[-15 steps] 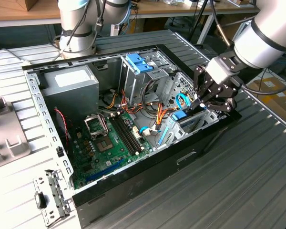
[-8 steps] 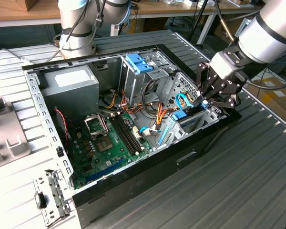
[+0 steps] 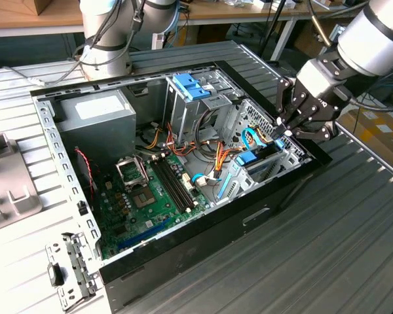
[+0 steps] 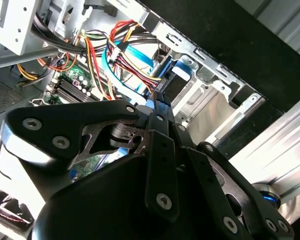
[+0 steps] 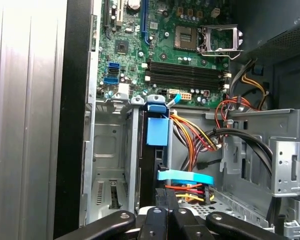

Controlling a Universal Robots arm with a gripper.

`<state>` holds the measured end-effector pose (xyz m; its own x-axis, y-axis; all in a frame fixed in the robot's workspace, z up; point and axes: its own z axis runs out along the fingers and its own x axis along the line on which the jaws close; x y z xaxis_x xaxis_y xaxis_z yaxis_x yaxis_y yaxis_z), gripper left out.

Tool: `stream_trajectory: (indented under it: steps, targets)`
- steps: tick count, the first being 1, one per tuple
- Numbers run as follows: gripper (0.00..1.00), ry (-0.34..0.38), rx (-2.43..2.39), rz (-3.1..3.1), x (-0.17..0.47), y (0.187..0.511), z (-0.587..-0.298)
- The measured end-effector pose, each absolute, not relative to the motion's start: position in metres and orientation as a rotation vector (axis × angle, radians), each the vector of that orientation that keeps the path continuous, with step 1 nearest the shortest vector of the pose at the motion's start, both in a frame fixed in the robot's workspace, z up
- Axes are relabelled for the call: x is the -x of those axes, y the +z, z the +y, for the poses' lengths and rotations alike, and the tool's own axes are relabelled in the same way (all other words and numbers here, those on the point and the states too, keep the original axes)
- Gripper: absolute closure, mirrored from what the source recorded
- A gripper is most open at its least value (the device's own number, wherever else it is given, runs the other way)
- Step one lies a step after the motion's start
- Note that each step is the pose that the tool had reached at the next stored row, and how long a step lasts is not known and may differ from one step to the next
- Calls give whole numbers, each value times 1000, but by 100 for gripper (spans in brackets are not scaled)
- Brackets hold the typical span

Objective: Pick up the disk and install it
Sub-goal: 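Insert the second disk wire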

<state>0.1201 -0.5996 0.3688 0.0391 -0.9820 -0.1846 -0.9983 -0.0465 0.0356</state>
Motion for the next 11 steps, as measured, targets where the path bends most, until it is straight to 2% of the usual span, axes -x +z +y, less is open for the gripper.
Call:
stream_trajectory:
  steps: [11]
  targets:
    - [89,242,2188,2096,-123,373,-600]
